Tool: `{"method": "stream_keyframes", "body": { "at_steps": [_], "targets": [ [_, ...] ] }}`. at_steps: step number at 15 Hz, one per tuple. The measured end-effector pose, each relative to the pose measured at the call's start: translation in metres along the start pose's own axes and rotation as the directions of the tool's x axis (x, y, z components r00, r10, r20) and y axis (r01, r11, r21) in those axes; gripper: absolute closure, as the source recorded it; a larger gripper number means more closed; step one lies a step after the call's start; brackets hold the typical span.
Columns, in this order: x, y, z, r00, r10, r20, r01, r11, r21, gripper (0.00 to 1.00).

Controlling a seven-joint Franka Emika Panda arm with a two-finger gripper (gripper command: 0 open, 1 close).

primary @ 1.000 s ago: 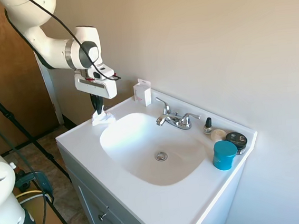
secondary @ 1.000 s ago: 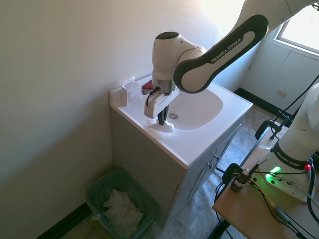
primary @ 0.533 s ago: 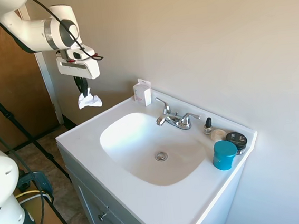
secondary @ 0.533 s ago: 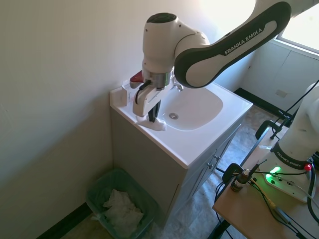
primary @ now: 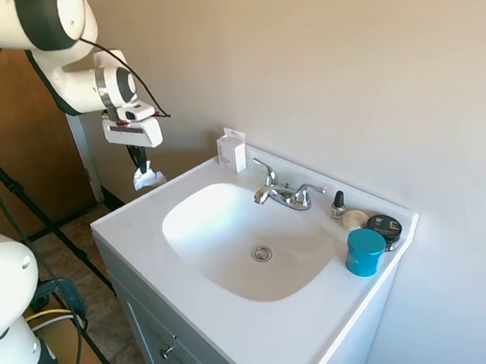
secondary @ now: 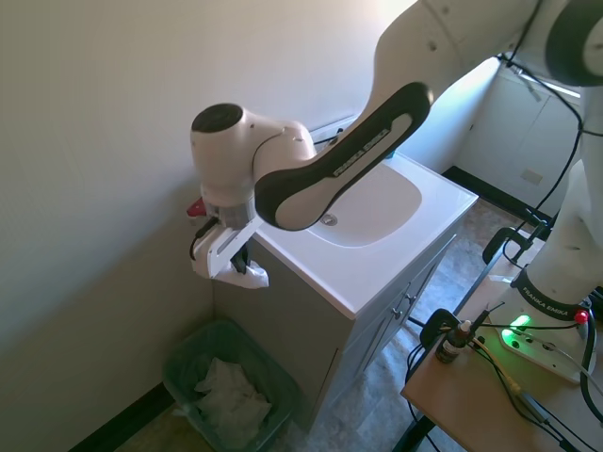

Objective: Throw the tissue in the trash bin

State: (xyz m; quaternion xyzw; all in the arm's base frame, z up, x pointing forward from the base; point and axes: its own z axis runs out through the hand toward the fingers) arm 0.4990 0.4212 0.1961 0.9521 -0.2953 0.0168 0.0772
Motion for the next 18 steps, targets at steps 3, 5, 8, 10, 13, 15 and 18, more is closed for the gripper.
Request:
{"method": "stream_keyframes", "body": {
  "at_steps": [3, 5, 8, 10, 13, 15, 18],
  "targets": [
    [-0.008, -0.017, 0.035, 1.000, 0.004, 0.027, -0.003, 1.000, -0.025, 0.00],
    [-0.011, -0.021, 0.046, 0.999, 0.014, 0.045, -0.013, 0.999, -0.033, 0.00],
    [-0.009, -0.023, 0.046, 0.998, 0.021, 0.058, -0.019, 0.999, -0.031, 0.00],
    [-0.007, -0.023, 0.047, 0.998, 0.022, 0.060, -0.020, 0.999, -0.036, 0.00],
    [-0.004, -0.021, 0.048, 0.998, 0.022, 0.060, -0.020, 0.999, -0.042, 0.00],
    [-0.003, -0.022, 0.046, 0.998, 0.023, 0.065, -0.020, 0.999, -0.045, 0.00],
    [-0.002, -0.023, 0.044, 0.997, 0.025, 0.071, -0.021, 0.998, -0.052, 0.00]
  ]
}}
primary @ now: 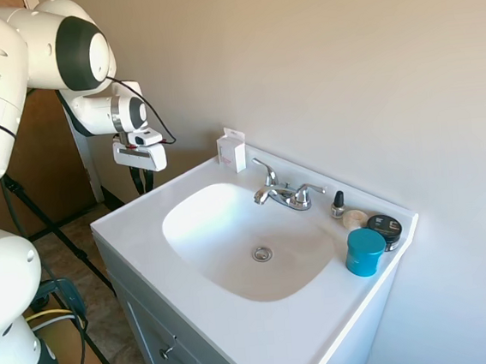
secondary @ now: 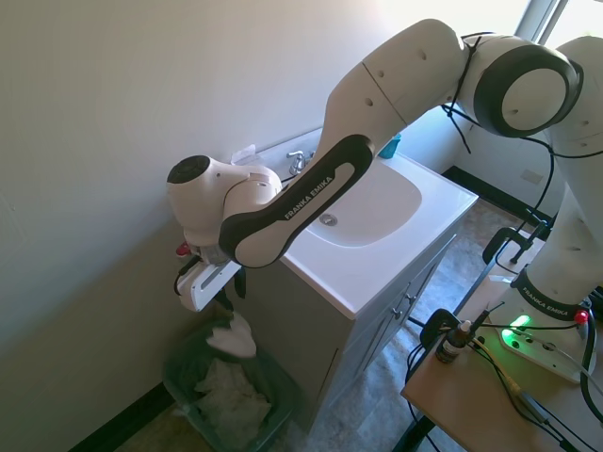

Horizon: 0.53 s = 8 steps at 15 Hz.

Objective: Throw the tissue in the trash bin

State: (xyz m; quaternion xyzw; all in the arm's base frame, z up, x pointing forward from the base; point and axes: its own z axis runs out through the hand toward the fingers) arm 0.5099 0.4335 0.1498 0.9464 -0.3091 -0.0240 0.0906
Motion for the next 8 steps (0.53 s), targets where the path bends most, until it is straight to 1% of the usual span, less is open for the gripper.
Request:
{"method": "stream_keyframes", "body": {
  "at_steps": [3, 6, 8],
  "targets": [
    [0.001, 0.000, -0.010, 1.000, -0.004, -0.004, 0.004, 1.000, 0.005, 0.00],
    [0.002, 0.003, -0.048, 1.000, -0.005, -0.026, 0.006, 0.999, 0.035, 0.00],
    [-0.001, 0.016, -0.081, 0.999, -0.006, -0.044, 0.008, 0.999, 0.050, 0.00]
  ]
}}
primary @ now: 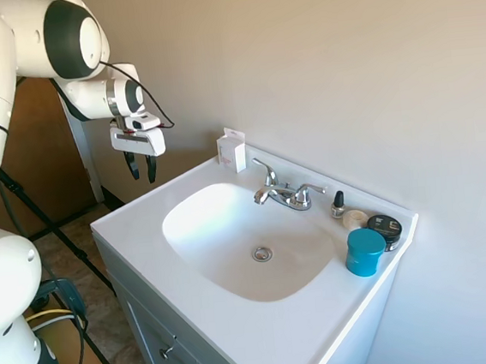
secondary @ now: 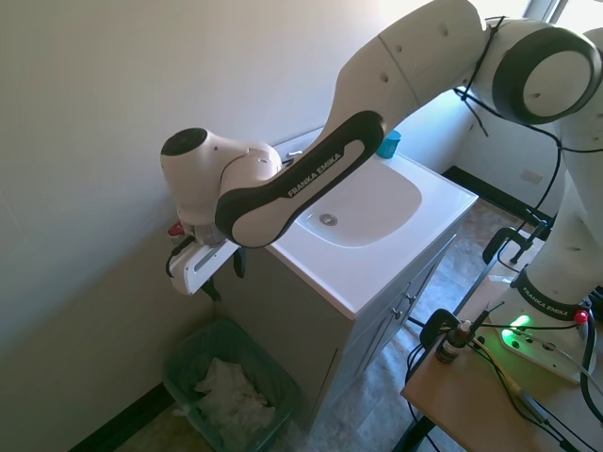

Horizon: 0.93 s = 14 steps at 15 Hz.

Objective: Throw the tissue in the trash bin

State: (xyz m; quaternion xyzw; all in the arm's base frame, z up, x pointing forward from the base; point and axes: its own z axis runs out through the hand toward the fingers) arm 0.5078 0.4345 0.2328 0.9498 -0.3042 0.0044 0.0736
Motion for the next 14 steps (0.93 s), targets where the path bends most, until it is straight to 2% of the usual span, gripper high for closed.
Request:
{"method": "stream_keyframes", "body": {
  "at_steps": [4, 7, 10, 14],
  "targets": [
    [0.006, 0.048, -0.066, 0.999, 0.023, -0.042, -0.021, 0.999, 0.041, 0.00],
    [0.026, 0.100, -0.106, 0.995, 0.077, -0.070, -0.072, 0.995, 0.072, 0.00],
    [0.060, 0.161, -0.116, 0.984, 0.159, -0.082, -0.152, 0.984, 0.092, 0.00],
    [0.111, 0.233, -0.102, 0.968, 0.248, -0.045, -0.241, 0.963, 0.121, 0.00]
  ]
}}
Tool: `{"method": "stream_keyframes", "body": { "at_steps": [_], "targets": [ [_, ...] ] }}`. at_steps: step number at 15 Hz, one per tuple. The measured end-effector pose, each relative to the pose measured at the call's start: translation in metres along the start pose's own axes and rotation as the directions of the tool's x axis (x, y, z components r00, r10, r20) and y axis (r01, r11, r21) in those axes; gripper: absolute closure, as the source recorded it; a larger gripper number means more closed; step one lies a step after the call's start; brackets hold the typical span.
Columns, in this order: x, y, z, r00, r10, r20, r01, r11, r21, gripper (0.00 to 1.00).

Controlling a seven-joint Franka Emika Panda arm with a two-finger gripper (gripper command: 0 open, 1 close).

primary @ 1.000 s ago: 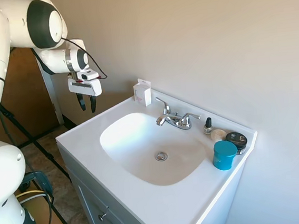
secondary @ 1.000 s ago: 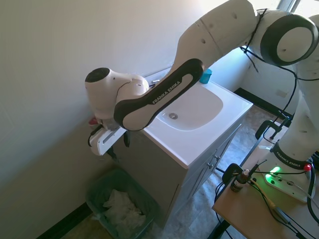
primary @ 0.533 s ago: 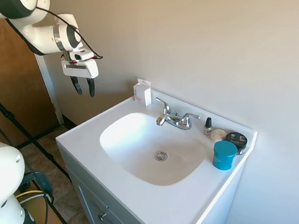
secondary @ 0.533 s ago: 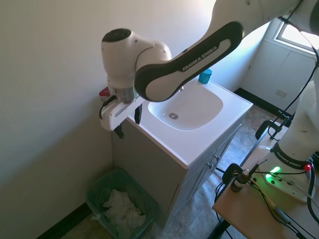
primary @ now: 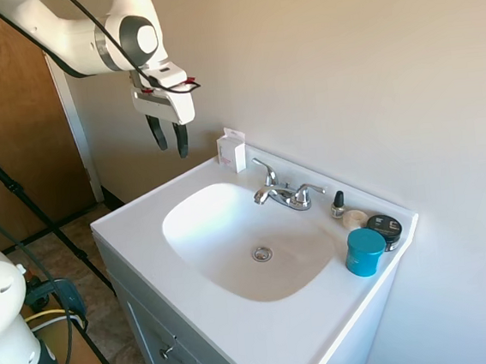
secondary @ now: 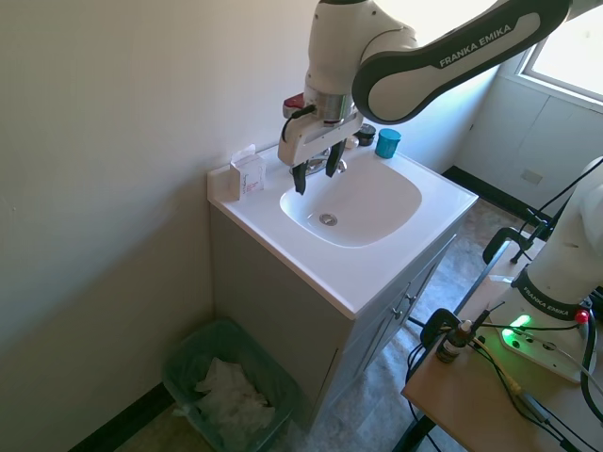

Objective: Throw the tissue in the trash bin

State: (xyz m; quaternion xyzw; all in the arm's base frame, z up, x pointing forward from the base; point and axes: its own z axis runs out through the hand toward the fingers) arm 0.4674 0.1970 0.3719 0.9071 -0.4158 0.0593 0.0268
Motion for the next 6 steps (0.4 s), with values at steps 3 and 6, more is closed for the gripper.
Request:
{"method": "stream_keyframes", "body": {
  "at_steps": [3, 6],
  "targets": [
    [0.040, 0.033, 0.012, 0.998, 0.067, 0.021, -0.067, 0.998, 0.013, 0.00],
    [0.060, 0.050, 0.020, 0.993, 0.108, 0.040, -0.109, 0.994, 0.016, 0.00]
  ]
}}
